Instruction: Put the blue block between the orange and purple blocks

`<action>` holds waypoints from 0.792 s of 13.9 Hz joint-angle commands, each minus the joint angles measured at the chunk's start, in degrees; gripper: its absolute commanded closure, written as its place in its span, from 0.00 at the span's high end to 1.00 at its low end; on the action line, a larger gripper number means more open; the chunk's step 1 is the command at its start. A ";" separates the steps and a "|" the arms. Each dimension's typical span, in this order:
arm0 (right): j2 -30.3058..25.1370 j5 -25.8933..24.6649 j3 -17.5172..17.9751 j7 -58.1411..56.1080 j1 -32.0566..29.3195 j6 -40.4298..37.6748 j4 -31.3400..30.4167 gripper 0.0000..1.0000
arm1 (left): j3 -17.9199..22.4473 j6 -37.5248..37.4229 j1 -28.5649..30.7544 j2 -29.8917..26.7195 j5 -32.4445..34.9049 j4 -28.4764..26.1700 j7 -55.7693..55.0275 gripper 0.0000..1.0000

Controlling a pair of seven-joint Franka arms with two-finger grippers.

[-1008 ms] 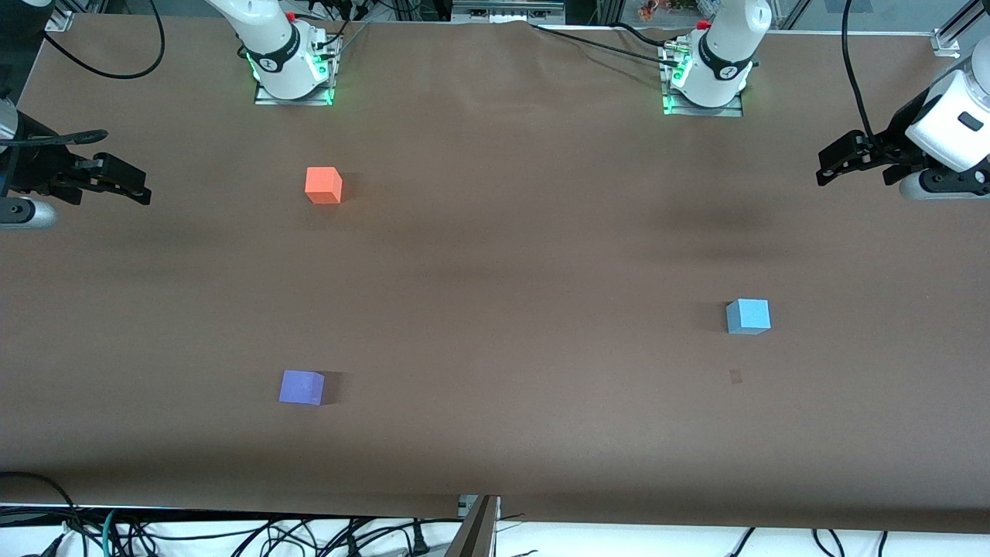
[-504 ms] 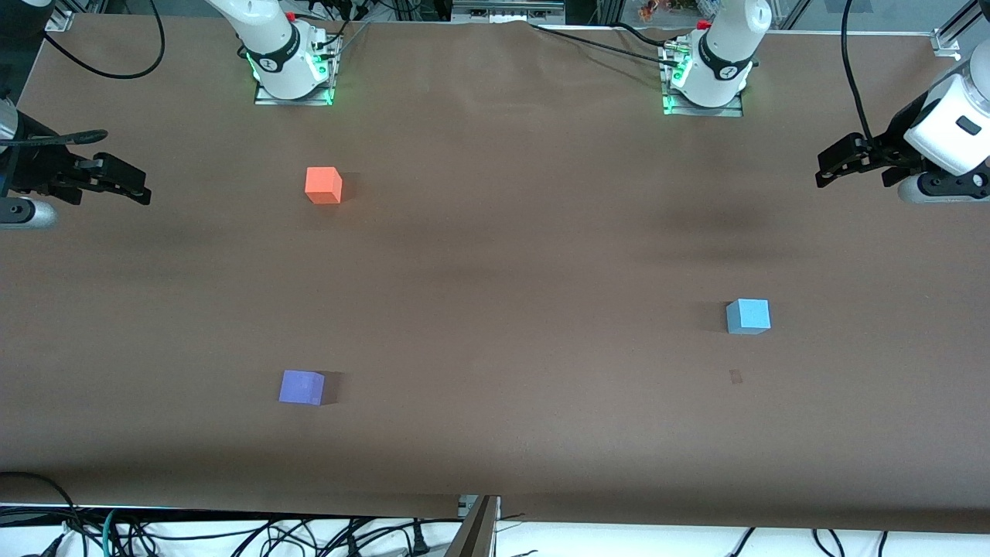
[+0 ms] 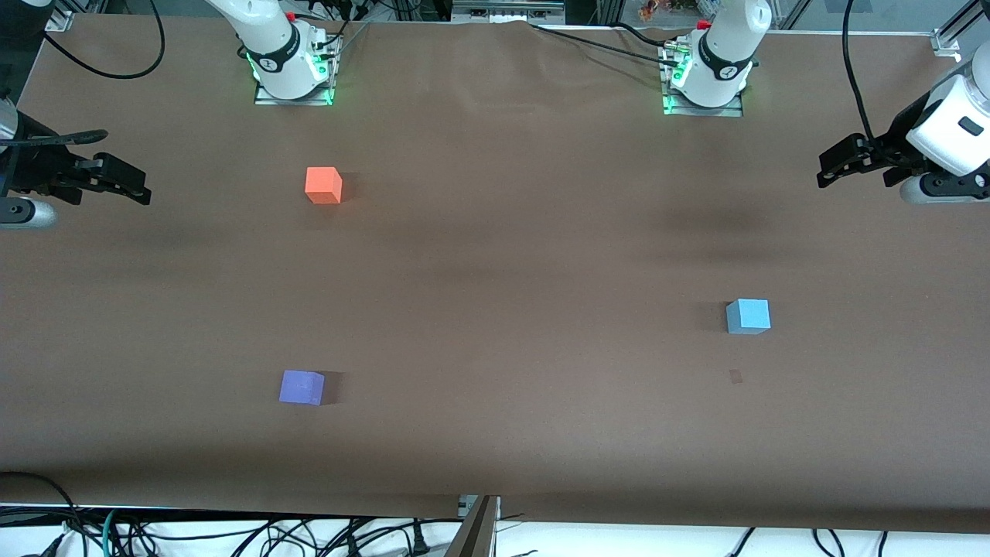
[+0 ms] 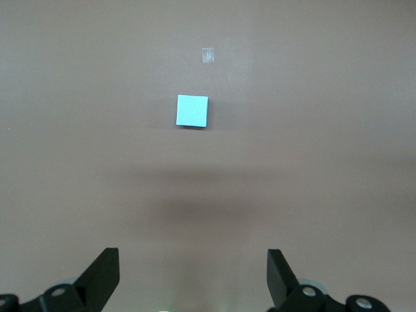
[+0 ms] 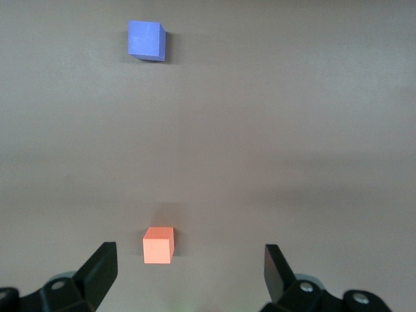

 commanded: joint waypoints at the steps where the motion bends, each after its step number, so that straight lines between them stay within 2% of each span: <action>1: -0.04 0.79 0.07 -0.55 -0.36 0.07 0.35 1.00 | -0.05 -0.54 0.08 0.56 1.17 1.25 0.28 1.00; 5: 0.05 0.88 0.07 -0.55 -0.45 0.07 0.35 1.00 | 0.13 -0.19 0.17 1.26 1.08 1.25 0.45 1.00; 9: 0.04 0.88 0.07 -0.55 -0.45 0.07 0.35 1.00 | -0.13 2.98 -0.18 5.82 1.60 2.31 0.72 1.00; 11: 0.05 0.88 0.07 -0.55 -0.45 0.07 0.35 1.00 | -0.22 2.89 -0.70 11.51 4.23 2.31 0.89 1.00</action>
